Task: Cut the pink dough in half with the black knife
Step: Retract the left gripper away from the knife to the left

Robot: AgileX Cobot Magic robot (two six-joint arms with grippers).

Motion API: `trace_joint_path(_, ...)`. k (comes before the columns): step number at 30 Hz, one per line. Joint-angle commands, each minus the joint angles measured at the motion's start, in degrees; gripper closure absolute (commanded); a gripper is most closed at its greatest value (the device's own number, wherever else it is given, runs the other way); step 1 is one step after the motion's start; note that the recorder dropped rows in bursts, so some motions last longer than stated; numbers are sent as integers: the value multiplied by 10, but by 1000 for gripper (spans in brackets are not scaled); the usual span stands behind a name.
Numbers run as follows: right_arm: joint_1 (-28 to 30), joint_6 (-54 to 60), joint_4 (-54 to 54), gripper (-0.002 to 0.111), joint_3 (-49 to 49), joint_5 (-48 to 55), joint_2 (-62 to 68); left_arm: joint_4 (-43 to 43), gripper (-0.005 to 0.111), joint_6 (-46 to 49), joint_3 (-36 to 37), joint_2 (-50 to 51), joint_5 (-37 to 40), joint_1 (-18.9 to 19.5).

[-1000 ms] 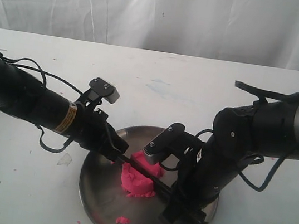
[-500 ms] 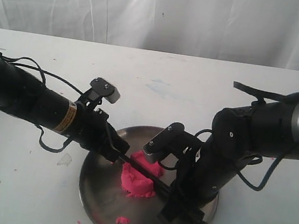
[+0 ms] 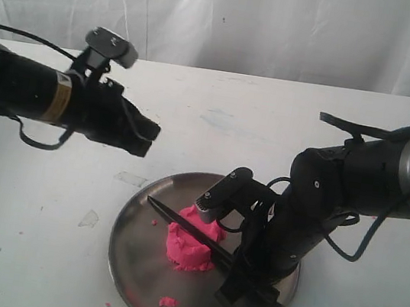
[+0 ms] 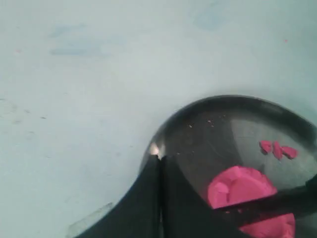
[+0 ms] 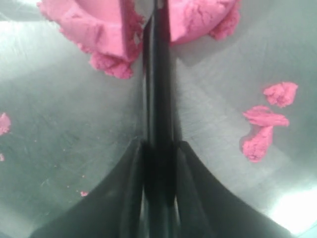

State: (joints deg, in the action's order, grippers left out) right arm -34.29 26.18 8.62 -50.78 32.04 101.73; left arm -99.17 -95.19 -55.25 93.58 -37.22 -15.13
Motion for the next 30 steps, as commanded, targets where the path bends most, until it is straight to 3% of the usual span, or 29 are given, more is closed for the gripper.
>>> trace_joint_path(1, 0, -4, -9, 108, 6, 11, 13, -8, 107, -6, 40, -100, 67, 43)
trace_joint_path(9, 0, -28, -12, 108, 5, 11, 13, -8, 107, 21, 151, -204, 185, 126)
trace_joint_path(14, 0, -102, -53, 108, -2, 13, 13, 28, 107, 20, 179, -231, 281, 129)
trace_joint_path(22, 0, -202, -113, 108, -8, 5, 12, 41, 107, 20, 179, -238, 274, 127)
trace_joint_path(30, 0, -208, -114, 108, -8, -6, 12, 46, 107, 20, 179, -238, 262, 127)
